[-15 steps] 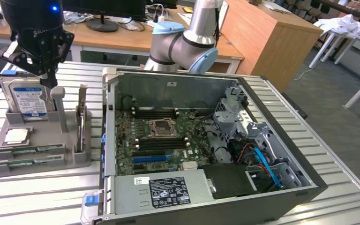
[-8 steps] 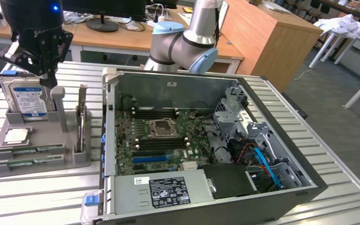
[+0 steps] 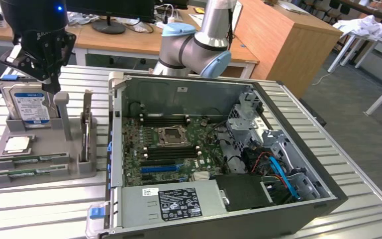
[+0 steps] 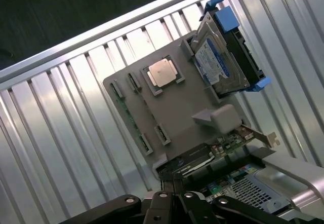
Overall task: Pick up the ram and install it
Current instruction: 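Pick up the ram and move it above insertion slot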
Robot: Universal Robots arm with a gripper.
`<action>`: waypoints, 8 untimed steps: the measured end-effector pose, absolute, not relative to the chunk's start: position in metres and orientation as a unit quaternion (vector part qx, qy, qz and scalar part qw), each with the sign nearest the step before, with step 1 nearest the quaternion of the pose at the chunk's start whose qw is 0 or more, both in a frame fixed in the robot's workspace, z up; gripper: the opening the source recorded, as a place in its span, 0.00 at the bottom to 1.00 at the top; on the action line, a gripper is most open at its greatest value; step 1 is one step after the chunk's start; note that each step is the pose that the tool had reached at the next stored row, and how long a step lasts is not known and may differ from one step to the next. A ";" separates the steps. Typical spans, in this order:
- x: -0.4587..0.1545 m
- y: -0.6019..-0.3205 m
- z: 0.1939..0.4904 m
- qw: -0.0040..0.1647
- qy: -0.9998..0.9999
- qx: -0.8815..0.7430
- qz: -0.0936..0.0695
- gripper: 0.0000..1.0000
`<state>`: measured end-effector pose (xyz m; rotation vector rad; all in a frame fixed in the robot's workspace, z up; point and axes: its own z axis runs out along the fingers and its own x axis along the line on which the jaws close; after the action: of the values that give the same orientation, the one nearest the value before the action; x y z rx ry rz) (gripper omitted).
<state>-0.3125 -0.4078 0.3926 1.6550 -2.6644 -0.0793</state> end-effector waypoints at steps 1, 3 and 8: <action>-0.312 -0.408 0.393 0.002 -0.848 0.530 -0.025 0.10; -0.312 -0.408 0.393 0.002 -0.845 0.535 -0.025 0.10; -0.312 -0.408 0.393 0.003 -0.837 0.547 -0.025 0.10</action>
<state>-0.3124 -0.4078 0.3927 1.7152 -2.6246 -0.0792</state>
